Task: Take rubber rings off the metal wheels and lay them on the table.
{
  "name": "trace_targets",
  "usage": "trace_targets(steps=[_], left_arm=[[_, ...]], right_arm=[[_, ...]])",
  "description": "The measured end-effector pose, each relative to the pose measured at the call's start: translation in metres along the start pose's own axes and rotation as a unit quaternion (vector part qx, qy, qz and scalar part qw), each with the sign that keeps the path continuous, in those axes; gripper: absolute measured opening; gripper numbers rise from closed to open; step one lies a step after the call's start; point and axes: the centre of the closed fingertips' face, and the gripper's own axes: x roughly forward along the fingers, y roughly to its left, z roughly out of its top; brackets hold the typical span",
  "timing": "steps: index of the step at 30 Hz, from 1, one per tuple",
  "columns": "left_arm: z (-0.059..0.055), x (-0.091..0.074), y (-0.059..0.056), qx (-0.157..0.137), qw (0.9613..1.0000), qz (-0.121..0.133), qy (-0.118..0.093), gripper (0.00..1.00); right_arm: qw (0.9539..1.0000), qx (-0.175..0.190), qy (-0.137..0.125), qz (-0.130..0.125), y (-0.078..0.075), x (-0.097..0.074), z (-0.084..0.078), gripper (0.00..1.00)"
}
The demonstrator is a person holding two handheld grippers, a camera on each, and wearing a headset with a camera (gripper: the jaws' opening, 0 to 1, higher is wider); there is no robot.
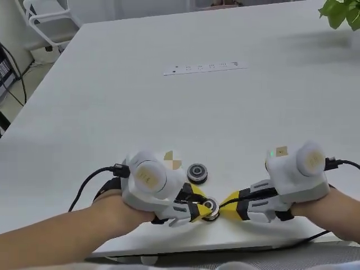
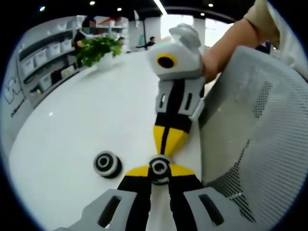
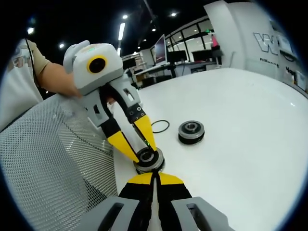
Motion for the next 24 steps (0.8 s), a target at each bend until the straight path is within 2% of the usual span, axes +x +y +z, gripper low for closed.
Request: trace_targets(steps=[3,6,11,13,14,15,16,17,24], left_arm=[[0.000,0.000,0.000,0.002,1.0000,0.003,0.002,0.13],[0.000,0.000,0.000,0.002,1.0000,0.006,0.005,0.13],[-0.001,0.000,0.000,0.000,0.9999,0.009,0.008,0.13],[-0.001,0.000,0.000,0.001,0.9999,0.010,0.008,0.13],[-0.001,0.000,0.000,0.001,0.9999,0.010,0.008,0.13],[-0.001,0.000,0.000,-0.001,0.9999,0.011,0.008,0.13],[-0.001,0.000,0.000,-0.001,0.9999,0.012,0.009,0.13],[-0.001,0.000,0.000,0.000,0.9999,0.012,0.009,0.13],[-0.001,0.000,0.001,-0.003,0.9998,0.017,0.011,0.13]], right_arm=[[0.9996,0.028,-0.008,-0.004,-0.001,0.000,0.001,0.00],[0.9960,0.085,-0.029,0.002,-0.001,-0.002,0.002,0.00],[0.9922,0.118,-0.040,0.003,-0.004,-0.006,0.002,0.00],[0.9892,0.137,-0.052,0.008,-0.003,-0.007,0.006,0.00],[0.9884,0.139,-0.060,-0.001,-0.005,-0.009,0.009,0.00],[0.9833,0.163,-0.080,0.011,-0.004,-0.011,0.017,0.00],[0.9829,0.168,-0.073,0.019,0.001,-0.010,0.016,0.00],[0.9868,0.147,-0.067,0.008,0.001,-0.008,0.014,0.00],[0.9819,0.174,-0.074,0.014,0.007,-0.007,0.018,0.00]])
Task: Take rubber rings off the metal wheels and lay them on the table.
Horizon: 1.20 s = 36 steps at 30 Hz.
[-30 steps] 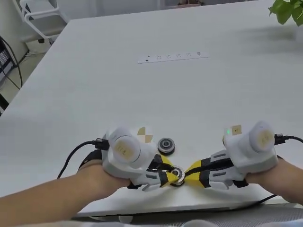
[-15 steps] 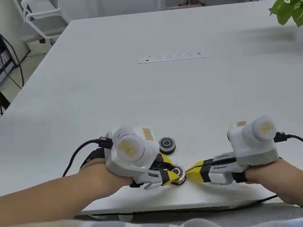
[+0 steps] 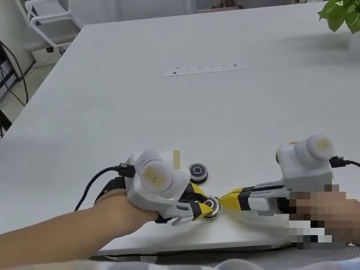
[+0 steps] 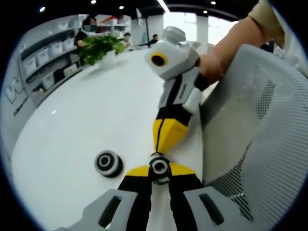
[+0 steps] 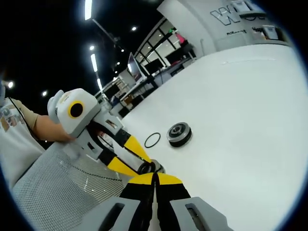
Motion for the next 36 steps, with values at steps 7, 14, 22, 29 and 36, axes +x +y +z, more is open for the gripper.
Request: trace_targets(steps=[7,14,22,29,36], left_arm=[[0.000,0.000,0.000,0.001,1.0000,0.003,0.004,0.13],[0.000,0.000,0.000,0.002,1.0000,0.002,0.004,0.12],[0.000,0.000,-0.001,0.003,1.0000,0.001,0.004,0.12],[0.000,0.001,-0.001,0.003,1.0000,0.002,0.003,0.13],[0.001,0.002,-0.001,-0.001,1.0000,0.000,-0.001,0.13]], right_arm=[[1.0000,0.004,-0.004,0.007,0.004,0.000,0.002,0.00],[0.9998,-0.009,0.002,0.017,0.007,0.002,0.002,0.00],[0.9993,-0.015,0.008,0.032,0.015,0.006,0.002,0.00],[0.9988,-0.016,0.003,0.046,0.019,0.006,0.004,0.00],[0.9995,-0.024,0.003,0.023,0.008,0.004,0.002,0.00]])
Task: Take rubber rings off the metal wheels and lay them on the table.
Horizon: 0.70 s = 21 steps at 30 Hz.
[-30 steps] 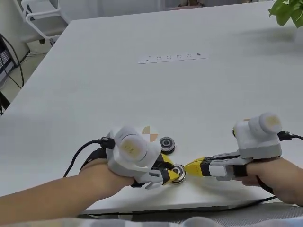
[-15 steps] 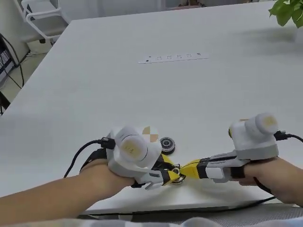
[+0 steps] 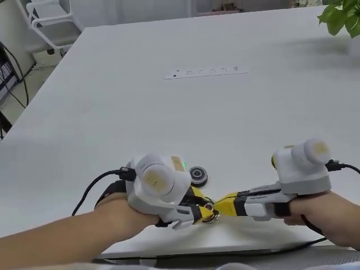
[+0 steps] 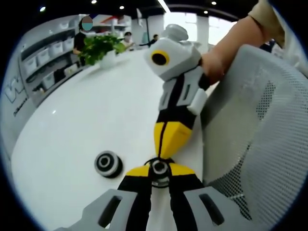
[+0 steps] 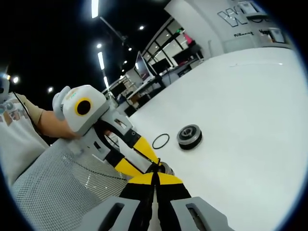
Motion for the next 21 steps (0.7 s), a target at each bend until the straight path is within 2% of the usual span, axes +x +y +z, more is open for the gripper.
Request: trace_targets(steps=[16,18,21], left_arm=[[0.0012,-0.0006,-0.0009,0.000,1.0000,-0.010,0.000,0.15],[0.0014,-0.0008,-0.0038,-0.010,0.9998,-0.019,-0.001,0.18],[0.0010,-0.0018,-0.0050,-0.002,0.9998,-0.019,0.002,0.21]], right_arm=[[1.0000,-0.003,-0.003,-0.005,-0.0051,-0.0020,0.0009,0.00],[1.0000,-0.005,-0.003,-0.004,-0.0043,-0.0022,0.0012,0.00],[1.0000,-0.005,-0.003,-0.004,-0.0031,-0.0023,0.0013,0.00]])
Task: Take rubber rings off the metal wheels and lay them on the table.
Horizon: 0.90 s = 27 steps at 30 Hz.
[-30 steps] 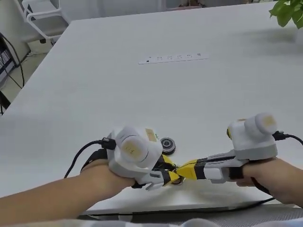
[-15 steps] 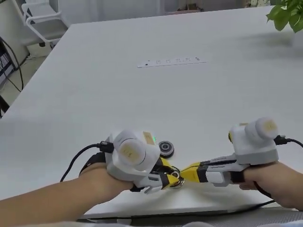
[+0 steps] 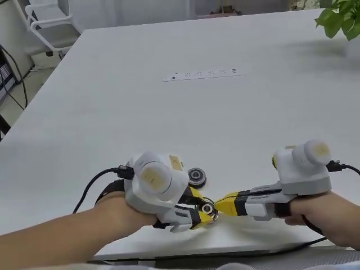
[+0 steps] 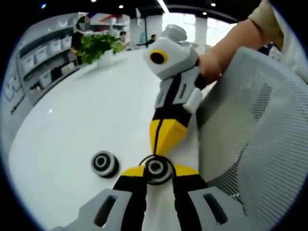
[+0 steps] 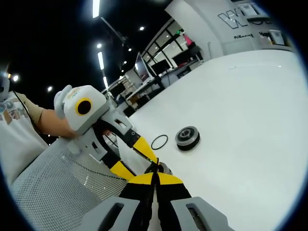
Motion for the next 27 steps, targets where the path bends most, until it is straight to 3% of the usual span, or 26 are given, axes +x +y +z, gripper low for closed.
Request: trace_targets(steps=[8,16,27], left_arm=[[0.006,-0.011,0.000,-0.006,0.9999,-0.003,-0.011,0.24],[0.016,-0.031,0.002,-0.016,0.9993,0.002,-0.035,0.31],[0.015,-0.061,0.009,-0.030,0.9979,0.026,-0.050,0.42]], right_arm=[[1.0000,0.000,-0.004,0.001,0.005,-0.002,0.002,0.00],[0.9999,0.000,-0.011,0.004,0.010,-0.004,0.007,0.00],[0.9998,-0.005,-0.012,0.012,0.012,-0.005,0.013,0.00]])
